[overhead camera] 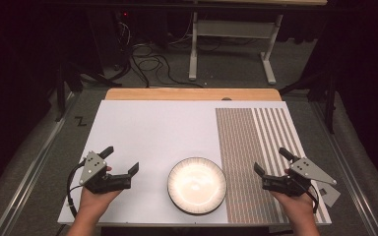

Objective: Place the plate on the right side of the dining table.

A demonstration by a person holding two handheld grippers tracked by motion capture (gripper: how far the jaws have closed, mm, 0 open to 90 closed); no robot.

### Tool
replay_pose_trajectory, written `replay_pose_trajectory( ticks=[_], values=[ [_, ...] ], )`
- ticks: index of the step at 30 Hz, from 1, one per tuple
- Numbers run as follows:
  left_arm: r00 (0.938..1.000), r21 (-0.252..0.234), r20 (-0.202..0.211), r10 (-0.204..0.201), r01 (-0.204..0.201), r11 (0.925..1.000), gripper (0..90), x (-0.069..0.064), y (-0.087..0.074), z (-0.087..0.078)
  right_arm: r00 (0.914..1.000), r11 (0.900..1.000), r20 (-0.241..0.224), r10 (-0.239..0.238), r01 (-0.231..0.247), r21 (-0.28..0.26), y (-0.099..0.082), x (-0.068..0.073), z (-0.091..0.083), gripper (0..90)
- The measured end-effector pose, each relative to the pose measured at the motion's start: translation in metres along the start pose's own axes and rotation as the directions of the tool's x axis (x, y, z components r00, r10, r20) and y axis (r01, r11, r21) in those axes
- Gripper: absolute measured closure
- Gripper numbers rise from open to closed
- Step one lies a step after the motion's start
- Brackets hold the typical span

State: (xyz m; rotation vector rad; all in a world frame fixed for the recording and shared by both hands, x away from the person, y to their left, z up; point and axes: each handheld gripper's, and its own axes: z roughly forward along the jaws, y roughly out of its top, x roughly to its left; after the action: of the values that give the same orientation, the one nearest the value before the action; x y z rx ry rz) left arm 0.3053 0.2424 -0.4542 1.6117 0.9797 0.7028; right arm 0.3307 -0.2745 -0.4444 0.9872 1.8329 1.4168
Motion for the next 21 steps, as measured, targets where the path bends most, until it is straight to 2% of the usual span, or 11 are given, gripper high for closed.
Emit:
replay_pose_trajectory(
  ticks=[2, 9, 21],
  values=[
    [1.0000, 0.000, 0.004, -0.007, 0.007, 1.0000, 0.3, 0.0004, 0.0003, 0.0001, 1.0000, 0.9999, -0.007, 0.001, -0.001, -0.011, 0.0003, -0.0001, -0.0003, 0.2],
    [0.9998, -0.003, 0.002, -0.020, 0.020, 0.9998, 0.3, 0.0026, 0.0005, -0.0006, 0.9999, 1.0000, -0.013, 0.003, -0.003, 0.002, -0.0002, 0.0014, 0.0005, 0.2],
    [0.9999, 0.005, 0.004, -0.016, 0.016, 0.9999, 0.3, 0.0029, 0.0002, 0.0002, 0.9999, 1.0000, -0.011, 0.002, -0.002, 0.004, -0.0006, 0.0010, 0.0000, 0.2]
  ],
)
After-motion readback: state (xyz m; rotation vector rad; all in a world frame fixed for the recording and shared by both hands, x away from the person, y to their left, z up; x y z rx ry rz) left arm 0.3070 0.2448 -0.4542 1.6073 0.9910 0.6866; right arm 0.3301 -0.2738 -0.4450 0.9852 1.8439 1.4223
